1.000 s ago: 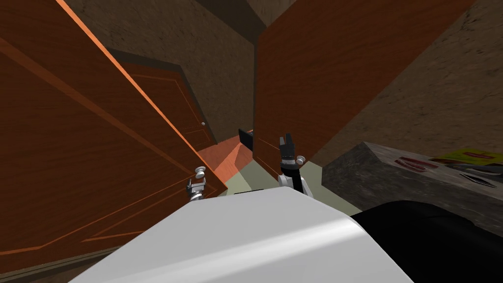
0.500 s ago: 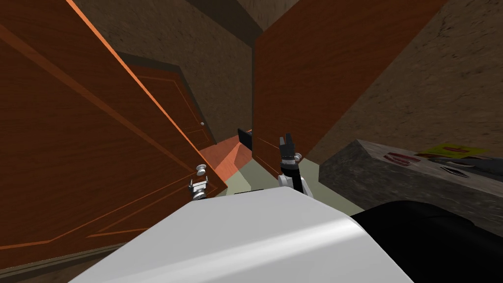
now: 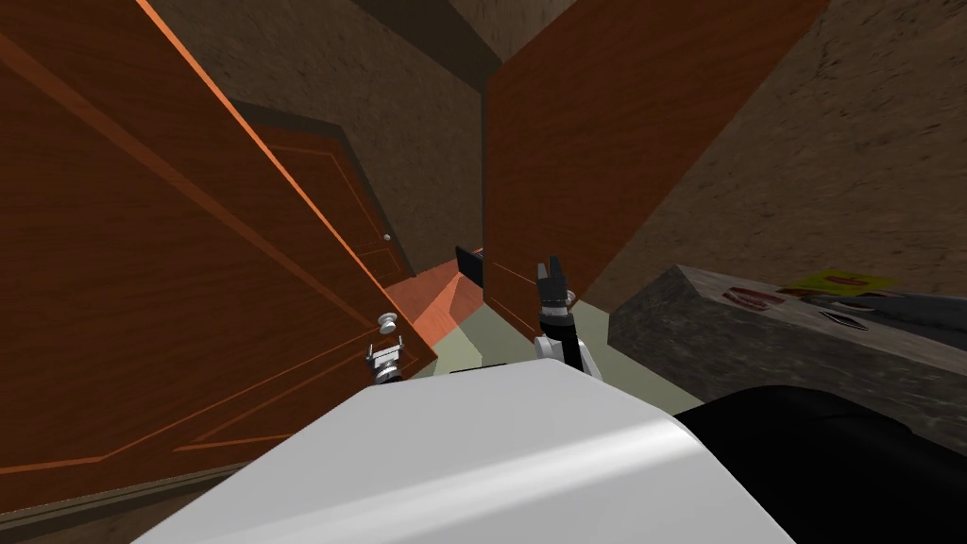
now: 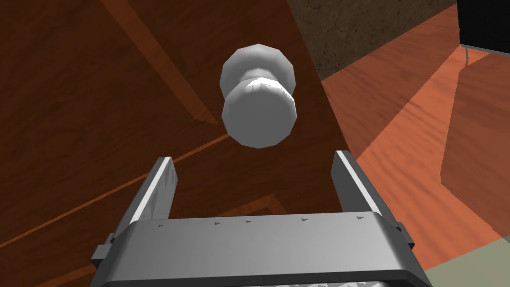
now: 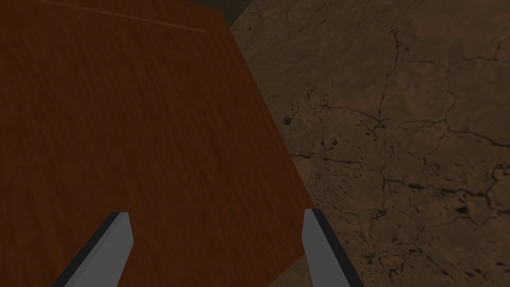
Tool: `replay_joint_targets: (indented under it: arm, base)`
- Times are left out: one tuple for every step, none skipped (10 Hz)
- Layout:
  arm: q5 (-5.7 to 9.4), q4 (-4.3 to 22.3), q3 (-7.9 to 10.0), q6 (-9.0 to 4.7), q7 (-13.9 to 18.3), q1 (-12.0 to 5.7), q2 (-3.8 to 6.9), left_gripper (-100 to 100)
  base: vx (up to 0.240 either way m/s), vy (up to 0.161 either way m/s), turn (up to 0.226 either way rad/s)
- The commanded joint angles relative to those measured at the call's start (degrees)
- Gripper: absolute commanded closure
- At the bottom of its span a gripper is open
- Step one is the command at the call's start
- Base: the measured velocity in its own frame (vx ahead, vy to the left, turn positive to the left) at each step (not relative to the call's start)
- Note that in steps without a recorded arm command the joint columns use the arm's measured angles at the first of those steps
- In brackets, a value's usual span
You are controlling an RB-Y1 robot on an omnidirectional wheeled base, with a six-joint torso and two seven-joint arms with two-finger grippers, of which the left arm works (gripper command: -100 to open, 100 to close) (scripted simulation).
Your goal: Pull the door open
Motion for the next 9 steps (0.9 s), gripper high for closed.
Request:
replay_joint_targets:
  arm:
    - [1.34, -0.3, -0.71, -0.15, 2.9, -0.13, -0.33, -100]
    - [2.43, -0.6, -1.28, -0.23, 4.4, -0.27, -0.6, -100]
    - [2.43, -0.6, -1.28, -0.23, 5.1, -0.27, -0.6, -100]
    - [3.47, -0.9, -1.82, -0.3, 7.2, -0.4, -0.86, -100]
    - [4.46, -1.2, -2.34, -0.37, 8.7, -0.52, -1.1, -100]
    - [4.46, -1.2, -2.34, -0.37, 9.2, -0.52, -1.1, -100]
    - [5.35, -1.4, -2.8, -0.43, 10.9, -0.64, -1.32, -100]
    - [6.2, -1.6, -3.24, -0.49, 12.7, -0.74, -1.53, -100]
    - [6.89, -1.8, -3.6, -0.54, 14.1, -0.83, -1.7, -100]
  base:
    - [-0.06, 0.002, -0.036]
    - [-0.082, 0.01, -0.039]
    - [-0.06, 0.007, -0.016]
    - [-0.056, 0.005, -0.026]
    - [-0.069, 0.001, -0.049]
    - [-0.059, -0.001, -0.015]
    - [-0.054, -0.004, -0.02]
    - [-0.066, -0.001, -0.038]
    - [-0.082, 0.017, -0.029]
